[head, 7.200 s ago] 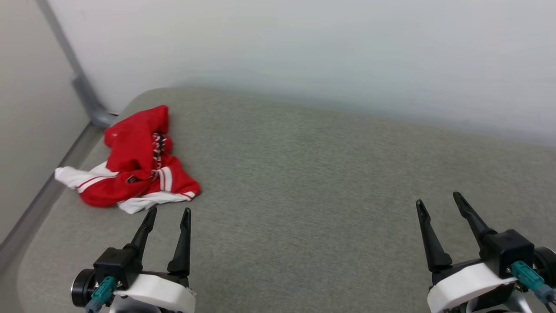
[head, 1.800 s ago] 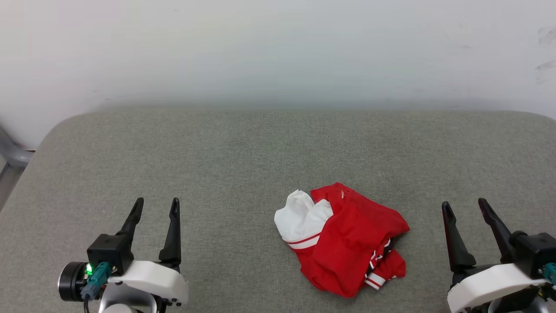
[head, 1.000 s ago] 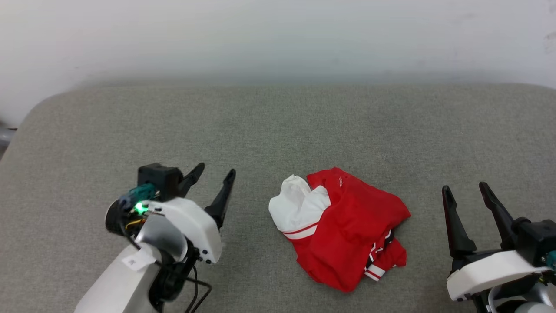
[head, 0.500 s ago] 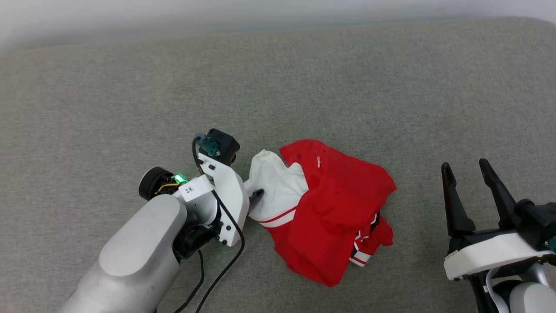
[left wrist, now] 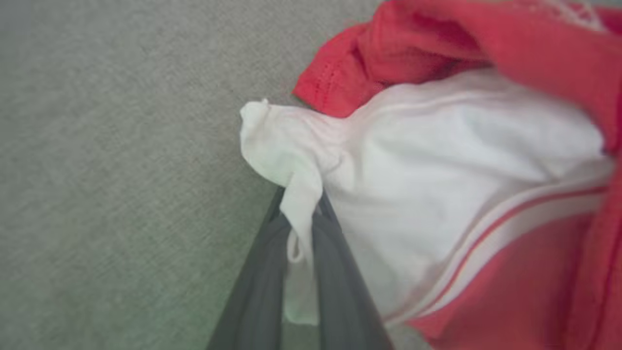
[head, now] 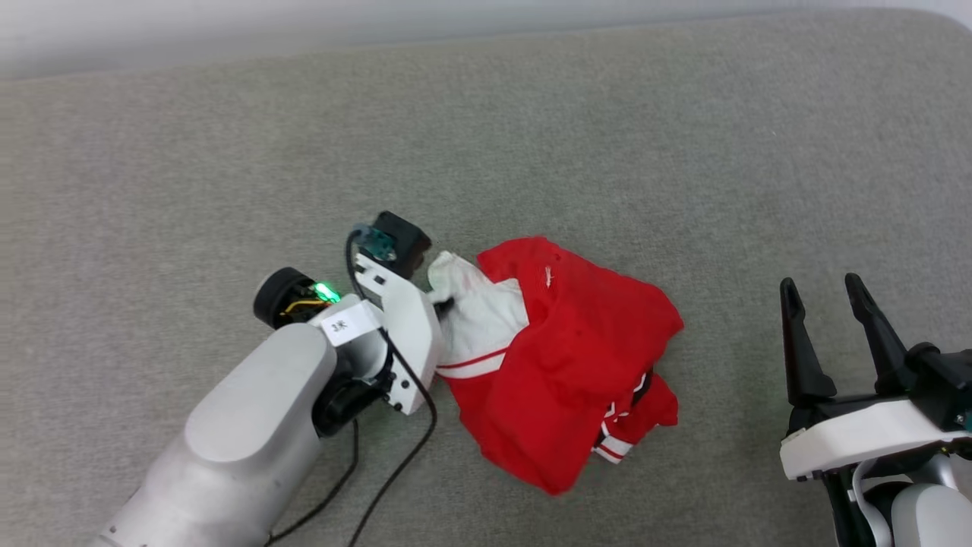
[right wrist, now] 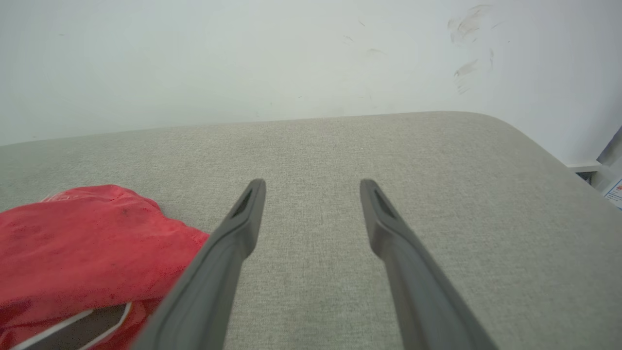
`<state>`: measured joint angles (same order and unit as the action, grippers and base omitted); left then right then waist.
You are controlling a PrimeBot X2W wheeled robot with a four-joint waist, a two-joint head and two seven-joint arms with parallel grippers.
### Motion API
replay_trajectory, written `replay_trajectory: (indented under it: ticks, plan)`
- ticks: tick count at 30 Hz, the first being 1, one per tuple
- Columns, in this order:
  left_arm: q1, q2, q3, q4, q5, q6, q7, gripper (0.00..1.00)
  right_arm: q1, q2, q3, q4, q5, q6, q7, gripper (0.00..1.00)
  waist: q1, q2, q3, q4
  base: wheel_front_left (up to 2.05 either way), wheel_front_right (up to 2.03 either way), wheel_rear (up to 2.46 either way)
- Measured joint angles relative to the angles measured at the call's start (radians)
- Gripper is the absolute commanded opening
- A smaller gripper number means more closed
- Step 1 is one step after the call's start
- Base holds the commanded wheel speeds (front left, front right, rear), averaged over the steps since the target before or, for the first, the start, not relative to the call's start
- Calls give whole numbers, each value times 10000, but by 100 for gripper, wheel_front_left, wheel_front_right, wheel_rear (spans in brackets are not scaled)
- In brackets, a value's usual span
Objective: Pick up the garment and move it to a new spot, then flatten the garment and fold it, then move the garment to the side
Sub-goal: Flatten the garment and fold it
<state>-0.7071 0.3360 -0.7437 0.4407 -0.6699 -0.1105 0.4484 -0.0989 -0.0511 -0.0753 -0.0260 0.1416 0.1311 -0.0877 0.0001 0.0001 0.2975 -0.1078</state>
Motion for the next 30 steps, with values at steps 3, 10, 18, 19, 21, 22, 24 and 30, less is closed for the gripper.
replay_trajectory:
  ticks: [3,10,18,19,21,22,24,30]
  plan:
    - [-1,115,280,-150,79,163,-775,0,5,6,-82,19,-17,0,4,100,0,0,-219,168,0,0,0]
    - [944,1018,1469,-1459,-13,1258,-2309,0,248,6,-403,29,-77,0,174,100,-1,0,-814,702,0,0,0]
    - [4610,1718,2464,-2709,-1166,2869,-2658,0,583,4,-598,-88,-96,0,357,100,-1,-1,-1484,1182,0,0,0]
    - [5066,1716,2560,-2744,-1313,3020,-2696,0,636,6,-593,-94,-98,0,368,100,-2,0,-1553,1217,0,0,0]
    - [5858,1678,2661,-2775,-1641,3256,-2754,0,687,4,-573,-136,-123,0,435,100,-2,0,-1676,1267,0,0,0]
    - [6182,1624,2702,-2782,-1758,3344,-2813,0,721,6,-568,-163,-125,0,447,100,-1,0,-1728,1283,0,0,0]
    - [6635,1532,2713,-2801,-1954,3427,-2842,0,802,6,-558,-198,-146,0,535,100,-2,0,-1828,1302,0,0,0]
    - [7029,1342,2748,-2734,-2050,3457,-3248,100,1049,4,-568,-332,-245,0,744,100,-2,0,-2177,1327,0,0,0]
